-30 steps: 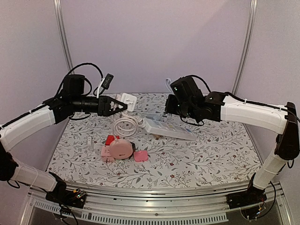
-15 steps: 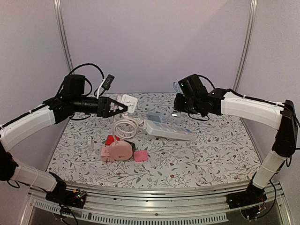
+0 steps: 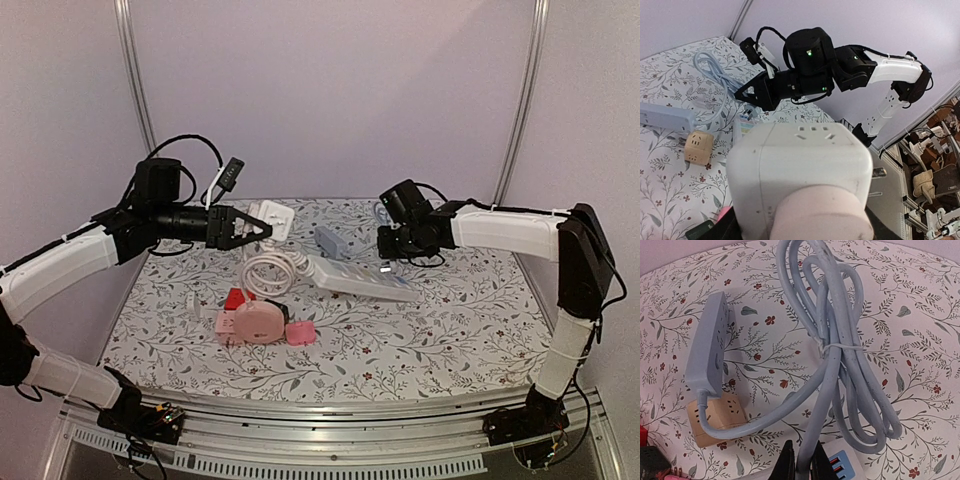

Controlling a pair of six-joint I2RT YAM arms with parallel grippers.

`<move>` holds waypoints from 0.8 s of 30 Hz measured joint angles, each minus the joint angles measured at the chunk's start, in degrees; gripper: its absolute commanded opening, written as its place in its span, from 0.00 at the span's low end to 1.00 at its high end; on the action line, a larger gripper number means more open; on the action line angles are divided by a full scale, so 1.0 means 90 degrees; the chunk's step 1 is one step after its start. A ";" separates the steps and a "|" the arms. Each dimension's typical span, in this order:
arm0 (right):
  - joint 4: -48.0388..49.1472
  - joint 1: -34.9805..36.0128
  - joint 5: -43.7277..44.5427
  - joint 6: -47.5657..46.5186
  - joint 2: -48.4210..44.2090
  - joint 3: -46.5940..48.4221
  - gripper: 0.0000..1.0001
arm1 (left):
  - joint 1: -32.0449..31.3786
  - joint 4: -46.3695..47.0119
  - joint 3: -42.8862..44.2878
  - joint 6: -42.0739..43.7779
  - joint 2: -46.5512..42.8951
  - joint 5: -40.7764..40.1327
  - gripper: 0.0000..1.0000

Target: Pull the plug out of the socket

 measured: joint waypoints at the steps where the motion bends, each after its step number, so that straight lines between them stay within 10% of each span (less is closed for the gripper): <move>1: 0.0005 -0.0051 -0.0041 -0.0022 0.0061 0.0000 0.00 | 0.0000 0.0002 0.0000 -0.0007 0.0000 -0.0019 0.05; 9: 0.0051 -0.0376 -0.0151 -0.0134 0.0500 -0.0032 0.12 | 0.0005 0.0007 0.0000 -0.0070 0.0002 -0.0168 0.05; 24: 0.0182 -0.0610 -0.0175 -0.0134 0.0571 -0.0270 0.67 | 0.0007 0.0012 0.0000 -0.0119 0.0036 -0.0226 0.05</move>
